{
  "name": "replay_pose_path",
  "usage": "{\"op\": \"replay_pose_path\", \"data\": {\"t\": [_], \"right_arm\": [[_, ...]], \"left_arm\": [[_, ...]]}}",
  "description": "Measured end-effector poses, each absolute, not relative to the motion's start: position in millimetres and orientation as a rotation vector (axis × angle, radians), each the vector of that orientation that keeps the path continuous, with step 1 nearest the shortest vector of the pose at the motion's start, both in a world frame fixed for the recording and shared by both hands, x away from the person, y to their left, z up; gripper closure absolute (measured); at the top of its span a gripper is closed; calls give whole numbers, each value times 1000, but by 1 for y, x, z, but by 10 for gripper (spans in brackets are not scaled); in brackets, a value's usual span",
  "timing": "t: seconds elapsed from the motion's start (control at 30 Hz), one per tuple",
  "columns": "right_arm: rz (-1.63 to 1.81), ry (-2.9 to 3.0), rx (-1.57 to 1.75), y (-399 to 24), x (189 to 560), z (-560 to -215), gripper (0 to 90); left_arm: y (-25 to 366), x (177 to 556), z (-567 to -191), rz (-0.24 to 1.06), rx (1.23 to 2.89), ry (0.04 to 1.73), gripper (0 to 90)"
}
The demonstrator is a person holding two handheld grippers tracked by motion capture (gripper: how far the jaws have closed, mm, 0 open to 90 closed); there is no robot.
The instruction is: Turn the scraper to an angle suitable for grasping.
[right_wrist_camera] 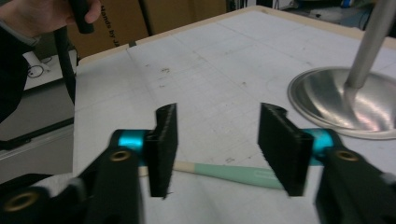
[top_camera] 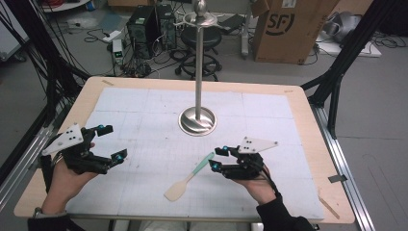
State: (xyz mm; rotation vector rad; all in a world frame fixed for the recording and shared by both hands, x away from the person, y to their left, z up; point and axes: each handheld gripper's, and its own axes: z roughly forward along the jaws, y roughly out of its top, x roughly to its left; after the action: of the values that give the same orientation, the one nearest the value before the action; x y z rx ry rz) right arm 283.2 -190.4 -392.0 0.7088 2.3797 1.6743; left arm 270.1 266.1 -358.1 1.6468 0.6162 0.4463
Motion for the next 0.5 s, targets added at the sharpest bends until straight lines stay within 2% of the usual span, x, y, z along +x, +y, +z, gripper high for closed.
{"op": "replay_pose_path", "data": {"t": [0.1,0.23,0.33,0.5], "right_arm": [[1632,2437,731,-177,287,-402,698],[1551,2521,684,-156,287,-411,847],[1512,2553,652,-139,287,-416,893],[1440,2644,618,-114,288,-428,896]], "left_arm": [[267,268,-359,449,1650,620,17],[270,262,-362,453,1660,636,16],[272,259,-364,457,1666,645,16],[274,256,-366,461,1671,655,17]]}}
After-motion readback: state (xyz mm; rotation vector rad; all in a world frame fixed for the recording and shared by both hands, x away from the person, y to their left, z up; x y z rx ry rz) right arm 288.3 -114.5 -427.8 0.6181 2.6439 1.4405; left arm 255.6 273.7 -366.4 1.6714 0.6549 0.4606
